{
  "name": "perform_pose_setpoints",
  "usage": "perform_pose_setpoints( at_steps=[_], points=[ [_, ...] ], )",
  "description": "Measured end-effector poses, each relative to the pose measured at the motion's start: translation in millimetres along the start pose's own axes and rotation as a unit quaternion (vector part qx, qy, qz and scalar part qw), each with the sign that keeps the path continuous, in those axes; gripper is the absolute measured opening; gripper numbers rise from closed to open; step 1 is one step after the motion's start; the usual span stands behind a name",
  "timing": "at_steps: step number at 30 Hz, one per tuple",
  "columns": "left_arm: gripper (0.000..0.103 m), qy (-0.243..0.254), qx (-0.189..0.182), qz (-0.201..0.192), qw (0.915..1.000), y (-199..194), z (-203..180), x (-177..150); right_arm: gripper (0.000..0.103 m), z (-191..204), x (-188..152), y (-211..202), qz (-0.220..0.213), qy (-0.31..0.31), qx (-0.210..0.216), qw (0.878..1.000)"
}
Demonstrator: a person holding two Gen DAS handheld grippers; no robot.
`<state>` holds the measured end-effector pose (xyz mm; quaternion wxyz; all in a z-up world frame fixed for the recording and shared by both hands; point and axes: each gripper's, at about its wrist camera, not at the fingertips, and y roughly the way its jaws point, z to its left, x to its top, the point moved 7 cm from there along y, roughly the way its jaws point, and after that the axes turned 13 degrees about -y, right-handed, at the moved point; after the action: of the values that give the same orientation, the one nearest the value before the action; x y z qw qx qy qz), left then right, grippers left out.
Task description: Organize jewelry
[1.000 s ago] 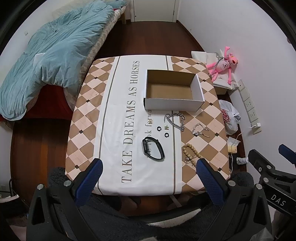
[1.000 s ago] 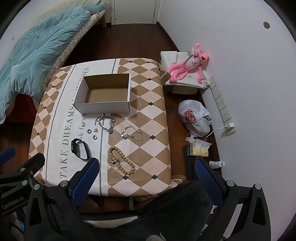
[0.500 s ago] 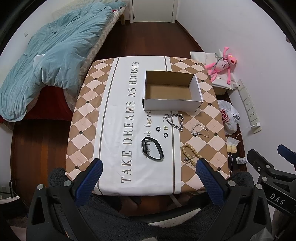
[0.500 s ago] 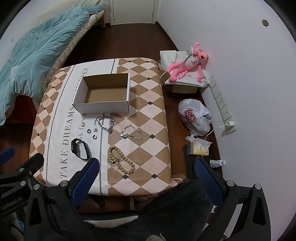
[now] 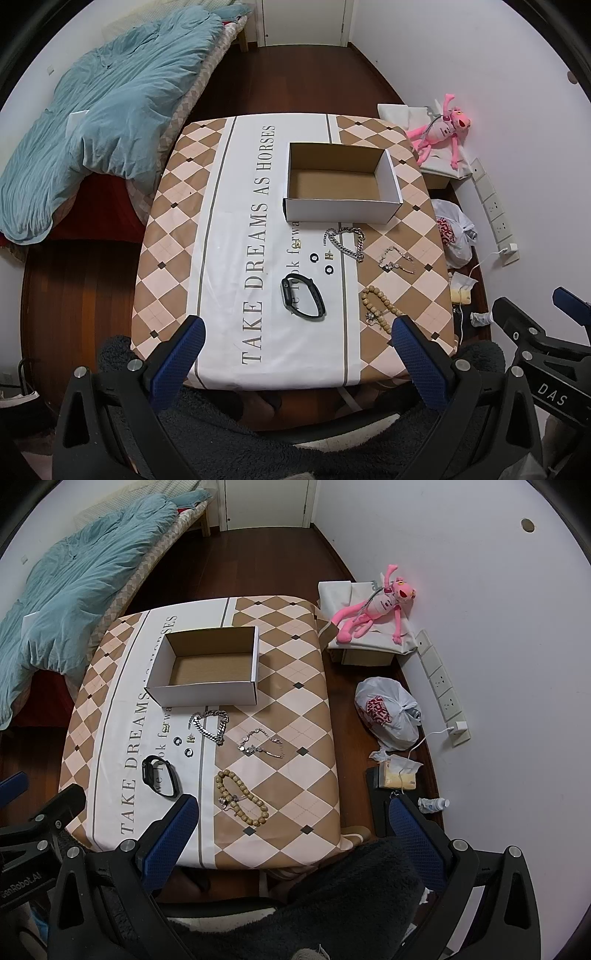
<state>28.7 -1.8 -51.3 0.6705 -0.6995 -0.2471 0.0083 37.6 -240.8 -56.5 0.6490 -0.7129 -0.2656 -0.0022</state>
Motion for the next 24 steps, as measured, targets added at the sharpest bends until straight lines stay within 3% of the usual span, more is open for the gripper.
perform_pose_setpoints(
  at_steps=[24],
  points=[
    [0.103, 0.002, -0.002, -0.003, 1.0, -6.7, 0.9, 1.8, 0.103, -1.8, -0.1, -7.7, -0.002, 0.002, 0.001, 1.0]
  ],
)
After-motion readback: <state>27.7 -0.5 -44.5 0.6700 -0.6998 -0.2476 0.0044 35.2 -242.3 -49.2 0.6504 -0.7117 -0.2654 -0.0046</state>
